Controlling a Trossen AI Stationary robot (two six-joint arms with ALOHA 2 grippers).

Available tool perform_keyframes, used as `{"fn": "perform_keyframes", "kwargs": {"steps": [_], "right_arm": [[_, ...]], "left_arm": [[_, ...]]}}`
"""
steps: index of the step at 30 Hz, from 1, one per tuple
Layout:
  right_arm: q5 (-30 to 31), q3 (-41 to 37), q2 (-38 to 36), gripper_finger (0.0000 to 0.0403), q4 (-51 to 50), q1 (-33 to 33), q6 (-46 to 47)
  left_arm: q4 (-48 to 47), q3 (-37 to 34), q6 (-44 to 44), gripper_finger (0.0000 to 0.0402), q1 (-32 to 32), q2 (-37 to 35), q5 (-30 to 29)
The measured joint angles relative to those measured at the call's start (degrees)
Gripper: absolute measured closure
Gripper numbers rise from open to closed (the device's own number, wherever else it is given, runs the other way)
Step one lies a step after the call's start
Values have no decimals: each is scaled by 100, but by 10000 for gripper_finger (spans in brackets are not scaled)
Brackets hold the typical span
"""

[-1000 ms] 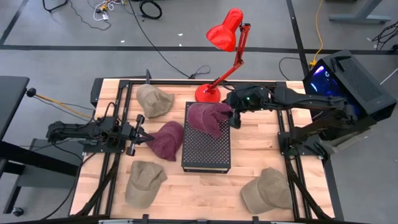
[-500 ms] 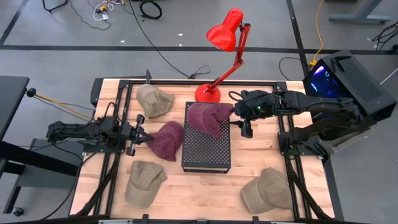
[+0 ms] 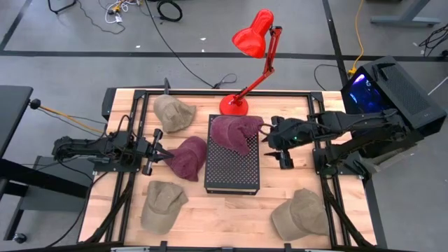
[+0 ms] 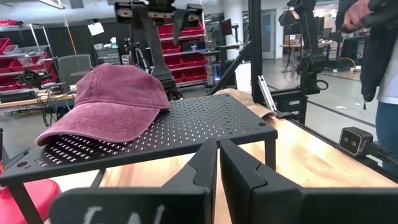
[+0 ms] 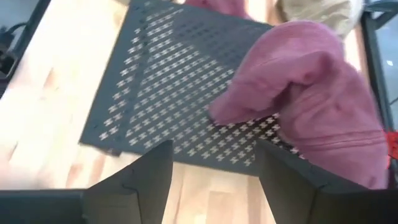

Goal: Pick & Place hat
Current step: Put the bottom right brown cap on the shelf

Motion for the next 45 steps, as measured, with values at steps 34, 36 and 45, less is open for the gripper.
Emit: {"fn": "perform_keyframes", "kwargs": {"steps": [34, 36, 45], "right_arm": [[-1349, 0, 22, 175, -446, 3042, 761], [-1348, 0, 22, 175, -446, 3193, 804], [-1335, 0, 171, 175, -704, 3829, 1475]], "left_arm": [[2, 0, 0, 376, -1, 0, -1], [1, 0, 0, 376, -2, 0, -1], [0, -1, 0, 376, -1, 0, 0]]}}
